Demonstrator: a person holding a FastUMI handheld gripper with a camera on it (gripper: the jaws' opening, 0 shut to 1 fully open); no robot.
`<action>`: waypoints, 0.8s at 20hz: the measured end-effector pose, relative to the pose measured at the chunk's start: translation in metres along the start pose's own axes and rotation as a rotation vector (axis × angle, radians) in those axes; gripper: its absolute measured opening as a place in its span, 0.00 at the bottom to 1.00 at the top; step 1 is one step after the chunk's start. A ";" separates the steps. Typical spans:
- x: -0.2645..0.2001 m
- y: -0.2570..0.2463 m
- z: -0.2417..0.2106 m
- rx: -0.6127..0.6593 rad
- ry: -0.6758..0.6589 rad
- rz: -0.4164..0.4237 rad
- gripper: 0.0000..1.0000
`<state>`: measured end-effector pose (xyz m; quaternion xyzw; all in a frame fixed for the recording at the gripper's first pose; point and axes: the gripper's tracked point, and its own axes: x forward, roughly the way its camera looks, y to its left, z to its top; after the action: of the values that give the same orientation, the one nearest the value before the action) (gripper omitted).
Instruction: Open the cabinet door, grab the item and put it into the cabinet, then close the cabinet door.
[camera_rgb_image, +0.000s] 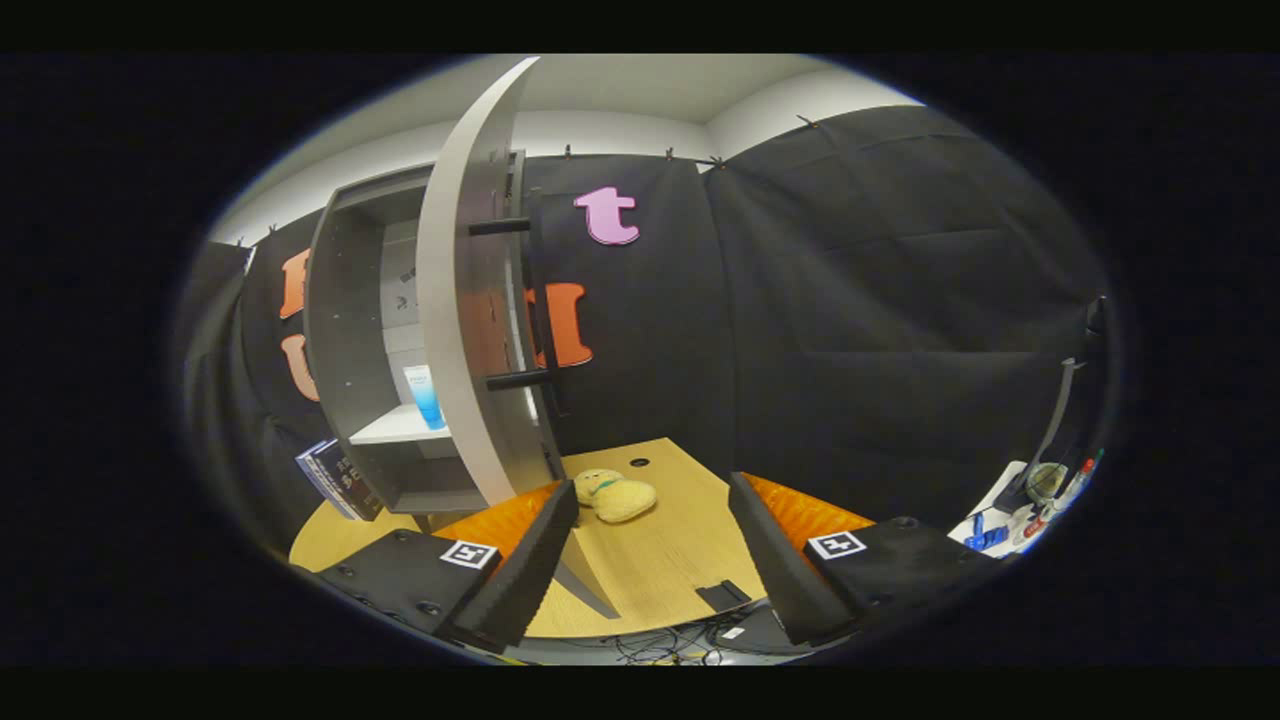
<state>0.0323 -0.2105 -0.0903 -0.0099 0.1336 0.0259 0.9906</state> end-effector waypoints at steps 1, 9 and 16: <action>-0.002 0.002 0.000 0.001 -0.002 -0.003 0.97; -0.016 0.093 -0.018 -0.037 0.017 0.162 0.96; -0.003 0.197 -0.031 -0.059 0.042 0.349 0.96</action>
<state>0.0105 -0.0150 -0.1221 -0.0159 0.1530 0.2013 0.9674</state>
